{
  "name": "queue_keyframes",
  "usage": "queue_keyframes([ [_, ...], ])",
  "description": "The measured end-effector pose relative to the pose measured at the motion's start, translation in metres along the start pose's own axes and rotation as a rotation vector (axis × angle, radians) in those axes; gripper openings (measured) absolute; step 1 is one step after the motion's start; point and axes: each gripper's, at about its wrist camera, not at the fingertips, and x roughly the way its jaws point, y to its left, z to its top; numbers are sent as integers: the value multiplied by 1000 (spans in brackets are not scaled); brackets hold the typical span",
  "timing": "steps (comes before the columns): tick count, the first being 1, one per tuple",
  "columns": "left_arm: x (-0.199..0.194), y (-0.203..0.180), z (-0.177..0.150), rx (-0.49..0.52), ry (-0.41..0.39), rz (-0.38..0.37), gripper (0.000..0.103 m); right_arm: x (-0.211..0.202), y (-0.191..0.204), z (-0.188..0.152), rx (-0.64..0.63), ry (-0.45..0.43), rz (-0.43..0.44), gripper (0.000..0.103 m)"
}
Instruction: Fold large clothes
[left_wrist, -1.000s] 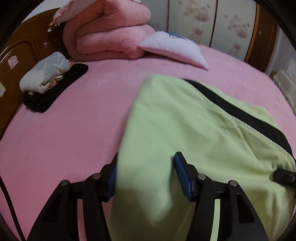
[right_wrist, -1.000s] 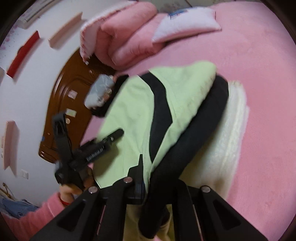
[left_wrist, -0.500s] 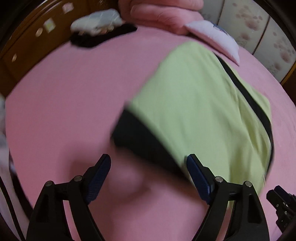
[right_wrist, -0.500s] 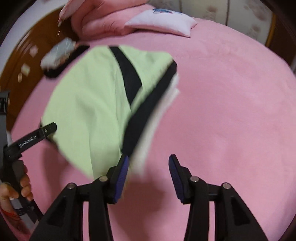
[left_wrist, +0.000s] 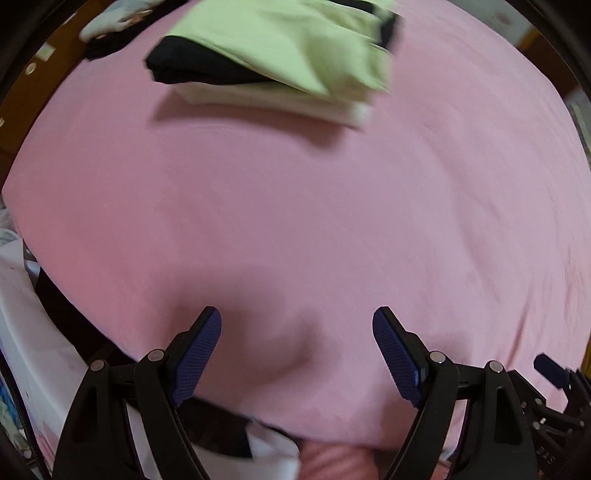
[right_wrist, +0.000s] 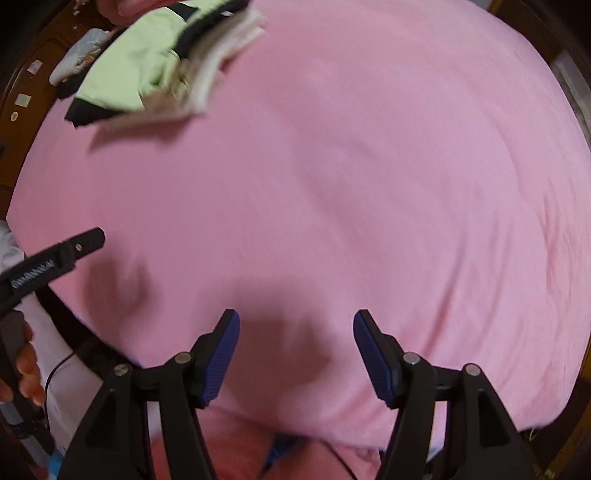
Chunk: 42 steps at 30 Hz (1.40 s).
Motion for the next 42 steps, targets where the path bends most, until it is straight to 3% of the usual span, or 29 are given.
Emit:
queue_keyframes([
  [2,-6,-22,-15,45,-4,1,83,-7,-20,-18,-2,-12,1,77],
  [4,-10,-42,-25,71,-4,29,83,-17,-48,-38,21,-35,12,79],
  [9,-39,-102,-61,53,-64,32,83,-41,-137,-91,166,-97,12,88],
  [14,-63,-179,-118,73,-79,18,83,-51,-230,-163,239,-107,-47,89],
  [19,-70,-263,-174,233,-13,-21,83,-70,-302,-230,325,-120,-110,89],
  [21,-83,-295,-197,321,-23,-24,83,-81,-318,-248,367,-120,-107,89],
  [26,-119,-340,-238,439,-45,-116,83,-99,-330,-272,471,-121,-60,89],
  [32,-178,-363,-254,547,-198,-66,83,-130,-315,-283,410,-168,-10,89],
  [37,-244,-373,-249,505,-303,-68,83,-175,-305,-268,324,-239,-22,89],
  [42,-271,-367,-249,429,-396,-33,89,-200,-302,-252,354,-228,-30,89],
])
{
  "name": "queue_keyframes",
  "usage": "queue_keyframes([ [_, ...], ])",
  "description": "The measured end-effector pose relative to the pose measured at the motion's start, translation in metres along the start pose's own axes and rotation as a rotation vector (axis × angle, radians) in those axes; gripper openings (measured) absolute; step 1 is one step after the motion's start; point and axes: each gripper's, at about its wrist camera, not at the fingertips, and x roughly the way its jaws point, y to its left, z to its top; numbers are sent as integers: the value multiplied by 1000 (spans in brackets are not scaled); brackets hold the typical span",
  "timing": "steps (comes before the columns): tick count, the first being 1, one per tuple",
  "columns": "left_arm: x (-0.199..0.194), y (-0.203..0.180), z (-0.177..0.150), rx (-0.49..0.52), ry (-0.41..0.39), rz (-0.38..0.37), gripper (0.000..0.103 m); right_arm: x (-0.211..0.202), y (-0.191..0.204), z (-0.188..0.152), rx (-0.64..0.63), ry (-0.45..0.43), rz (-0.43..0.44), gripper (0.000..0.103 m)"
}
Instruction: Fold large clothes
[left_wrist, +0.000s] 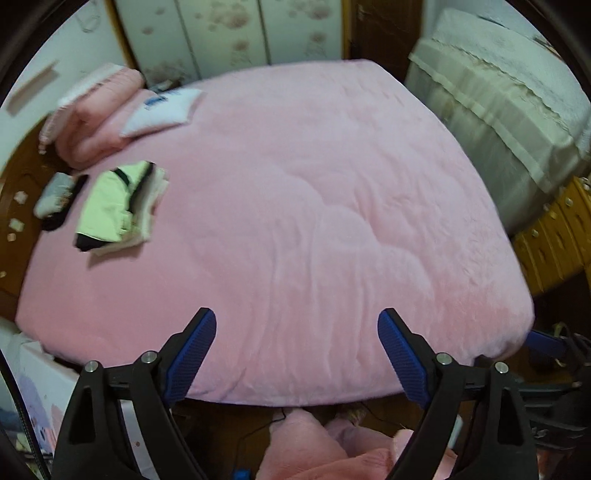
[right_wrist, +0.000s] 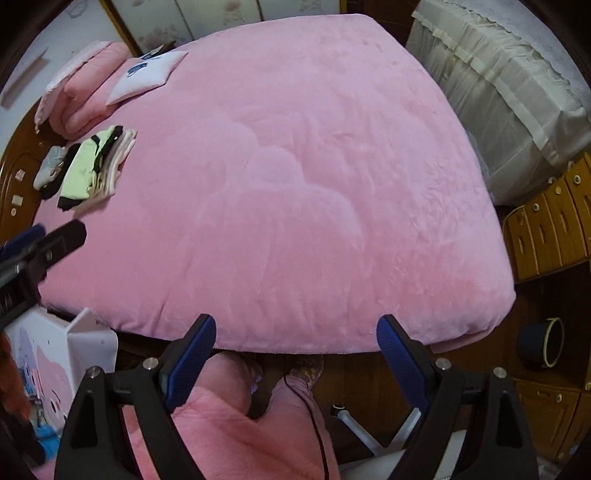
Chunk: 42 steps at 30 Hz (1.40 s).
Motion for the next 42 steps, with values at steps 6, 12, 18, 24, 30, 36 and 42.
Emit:
queue_keyframes([
  [6,1,5,-29,-87,49,35,89,-14,17,-8,-60,-105,-113,89],
  [12,-2,15,-46,-107,27,55,89,-17,20,-13,-66,-117,-68,89],
  [18,0,27,-53,-168,49,33,92,-26,36,-23,-165,-163,-41,89],
  [24,-3,31,-58,-183,38,14,97,-33,37,-28,-162,-199,-44,89],
  [30,-8,30,-53,-178,5,13,102,-42,33,-25,-140,-245,-64,103],
  [36,-3,28,-44,-163,8,6,102,-41,32,-17,-127,-246,-64,103],
  [42,4,24,-35,-142,23,0,102,-42,28,-6,-113,-264,-55,103],
])
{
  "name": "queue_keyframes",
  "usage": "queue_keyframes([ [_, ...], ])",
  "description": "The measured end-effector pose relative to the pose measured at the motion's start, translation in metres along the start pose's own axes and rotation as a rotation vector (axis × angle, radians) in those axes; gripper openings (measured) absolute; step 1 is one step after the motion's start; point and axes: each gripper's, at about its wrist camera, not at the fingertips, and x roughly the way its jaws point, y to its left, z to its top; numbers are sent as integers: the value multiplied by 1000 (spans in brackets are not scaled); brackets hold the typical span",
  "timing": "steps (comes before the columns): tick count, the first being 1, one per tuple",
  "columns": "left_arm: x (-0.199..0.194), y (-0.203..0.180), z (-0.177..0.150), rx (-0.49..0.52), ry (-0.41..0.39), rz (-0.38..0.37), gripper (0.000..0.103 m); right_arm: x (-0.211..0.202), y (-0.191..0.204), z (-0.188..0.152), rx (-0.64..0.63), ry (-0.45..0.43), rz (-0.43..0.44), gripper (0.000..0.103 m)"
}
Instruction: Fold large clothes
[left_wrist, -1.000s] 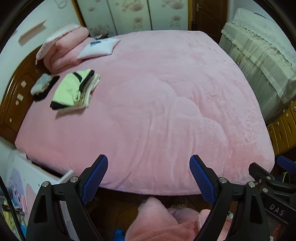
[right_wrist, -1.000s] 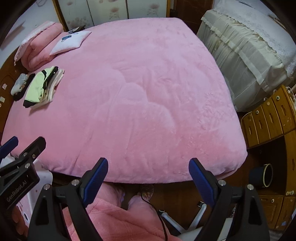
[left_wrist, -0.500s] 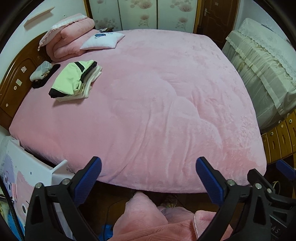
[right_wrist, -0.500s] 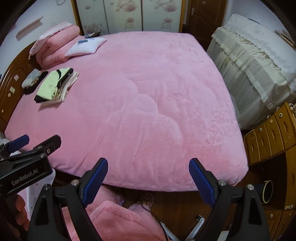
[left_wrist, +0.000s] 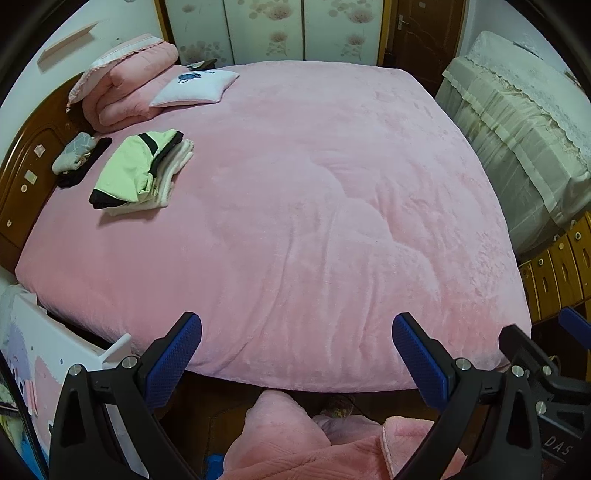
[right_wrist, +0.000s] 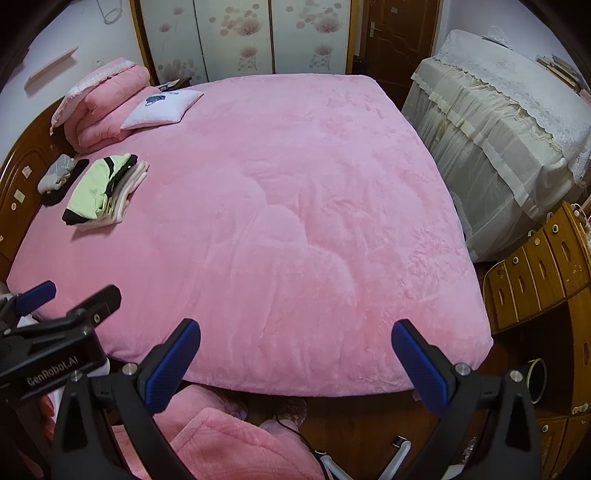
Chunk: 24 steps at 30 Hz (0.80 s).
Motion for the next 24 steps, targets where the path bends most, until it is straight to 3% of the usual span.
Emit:
queue_keyframes([
  [24,13,-13,20,24,4,-10,102,17,-12,19,12,21,-13,103],
])
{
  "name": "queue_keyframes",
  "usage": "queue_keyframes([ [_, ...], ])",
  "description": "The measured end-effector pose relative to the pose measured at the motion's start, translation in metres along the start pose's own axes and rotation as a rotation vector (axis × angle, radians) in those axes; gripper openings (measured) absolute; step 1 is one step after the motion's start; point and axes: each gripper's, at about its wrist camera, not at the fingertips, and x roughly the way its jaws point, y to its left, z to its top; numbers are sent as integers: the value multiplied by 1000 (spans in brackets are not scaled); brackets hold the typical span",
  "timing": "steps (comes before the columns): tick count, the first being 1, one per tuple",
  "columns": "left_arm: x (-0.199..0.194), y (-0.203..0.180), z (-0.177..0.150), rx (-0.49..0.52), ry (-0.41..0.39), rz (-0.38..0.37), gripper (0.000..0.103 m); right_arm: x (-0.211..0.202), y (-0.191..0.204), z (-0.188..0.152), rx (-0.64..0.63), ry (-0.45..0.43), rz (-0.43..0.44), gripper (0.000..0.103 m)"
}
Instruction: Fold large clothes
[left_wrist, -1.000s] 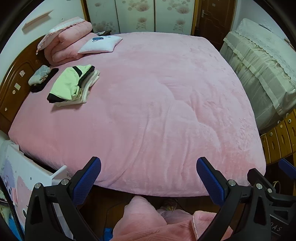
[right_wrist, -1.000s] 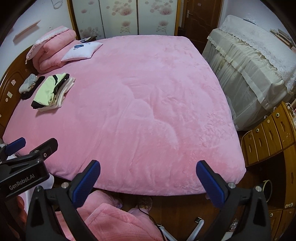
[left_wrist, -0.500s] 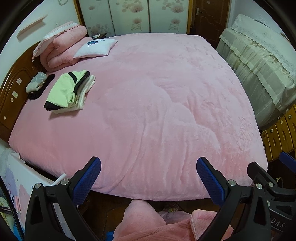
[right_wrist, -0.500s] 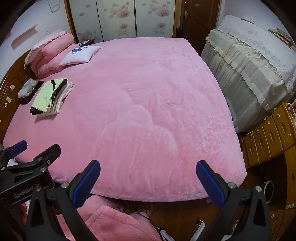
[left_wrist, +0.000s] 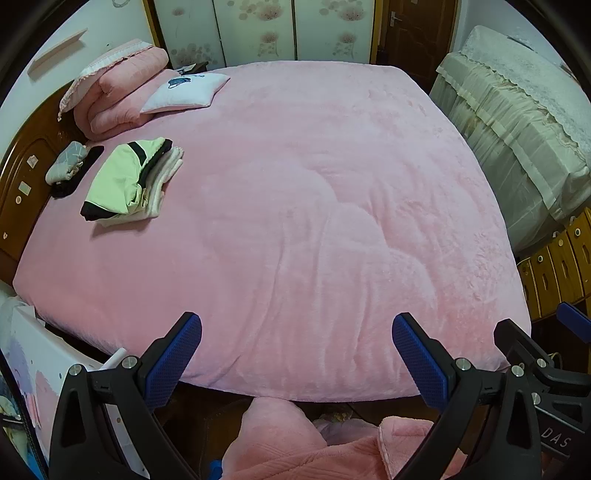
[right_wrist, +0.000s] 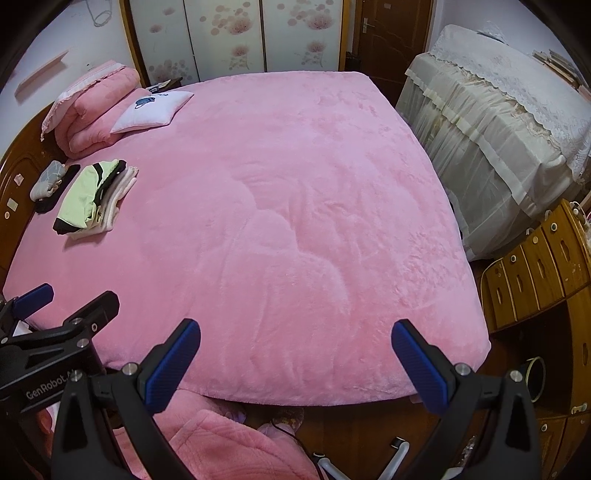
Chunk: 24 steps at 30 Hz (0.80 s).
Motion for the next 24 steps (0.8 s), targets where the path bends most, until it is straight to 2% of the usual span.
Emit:
queue_keyframes([
  [24,0,-5,3,-22,0,16,102,5,-1,4,-13,8,7,103],
])
